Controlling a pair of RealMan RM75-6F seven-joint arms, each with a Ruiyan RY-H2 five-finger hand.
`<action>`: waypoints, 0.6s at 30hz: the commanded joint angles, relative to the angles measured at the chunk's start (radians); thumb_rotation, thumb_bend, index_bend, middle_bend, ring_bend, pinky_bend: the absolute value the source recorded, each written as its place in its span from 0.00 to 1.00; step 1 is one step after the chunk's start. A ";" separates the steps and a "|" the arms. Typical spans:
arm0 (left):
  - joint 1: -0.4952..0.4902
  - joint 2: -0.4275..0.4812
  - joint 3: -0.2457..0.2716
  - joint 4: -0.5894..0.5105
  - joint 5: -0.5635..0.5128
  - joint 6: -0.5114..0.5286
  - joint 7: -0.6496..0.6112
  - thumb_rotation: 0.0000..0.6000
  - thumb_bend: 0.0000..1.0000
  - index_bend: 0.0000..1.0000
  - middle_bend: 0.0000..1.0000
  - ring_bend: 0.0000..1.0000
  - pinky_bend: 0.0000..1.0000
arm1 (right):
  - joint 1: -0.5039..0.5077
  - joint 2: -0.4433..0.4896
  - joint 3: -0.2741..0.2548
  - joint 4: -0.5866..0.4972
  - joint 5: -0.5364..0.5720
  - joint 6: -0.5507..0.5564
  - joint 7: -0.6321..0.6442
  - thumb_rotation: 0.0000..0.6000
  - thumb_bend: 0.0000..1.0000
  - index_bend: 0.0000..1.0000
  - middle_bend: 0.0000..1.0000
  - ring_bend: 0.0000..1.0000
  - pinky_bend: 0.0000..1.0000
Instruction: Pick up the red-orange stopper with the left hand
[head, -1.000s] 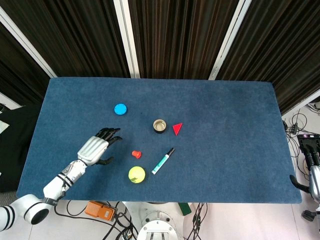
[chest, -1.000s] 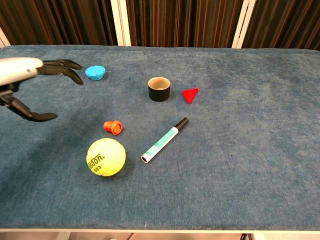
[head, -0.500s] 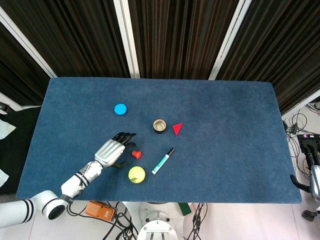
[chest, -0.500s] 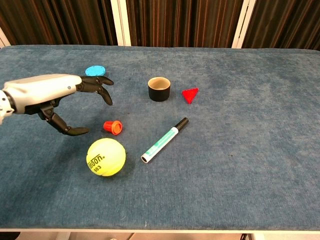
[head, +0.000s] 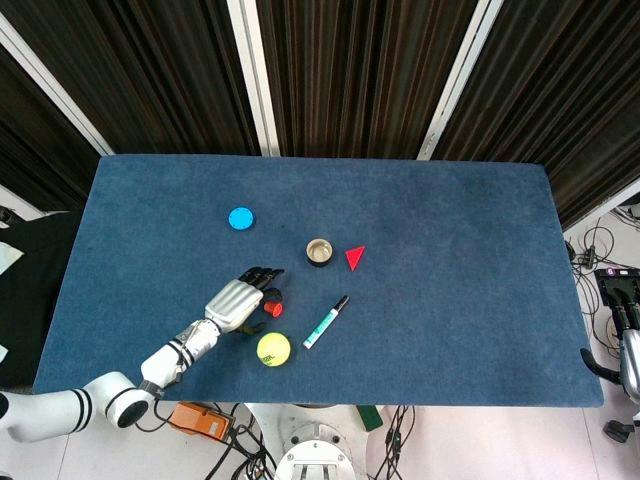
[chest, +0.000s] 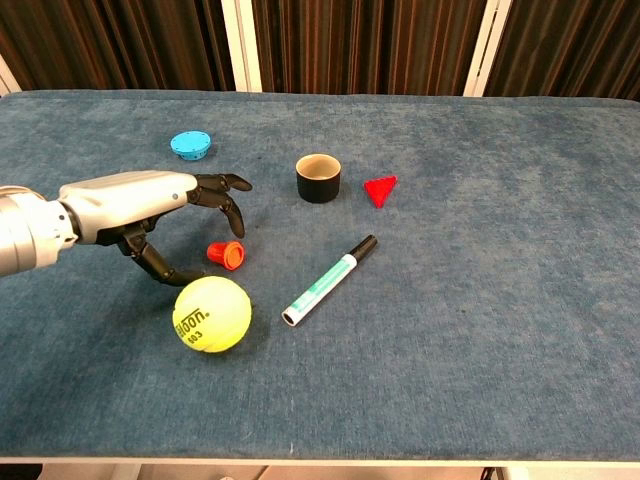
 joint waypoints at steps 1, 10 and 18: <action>-0.009 -0.015 0.003 0.020 0.002 -0.003 -0.015 1.00 0.25 0.35 0.00 0.00 0.08 | -0.001 0.000 0.000 0.000 0.001 0.001 0.001 1.00 0.40 0.17 0.13 0.06 0.00; -0.024 -0.034 0.008 0.060 0.002 -0.002 -0.045 1.00 0.25 0.42 0.01 0.00 0.08 | -0.001 0.001 0.000 -0.002 0.004 0.000 -0.001 1.00 0.40 0.17 0.13 0.06 0.00; -0.037 -0.042 0.014 0.086 0.002 -0.009 -0.075 1.00 0.25 0.44 0.01 0.00 0.08 | -0.002 0.001 0.000 -0.003 0.005 0.001 -0.002 1.00 0.40 0.17 0.14 0.06 0.00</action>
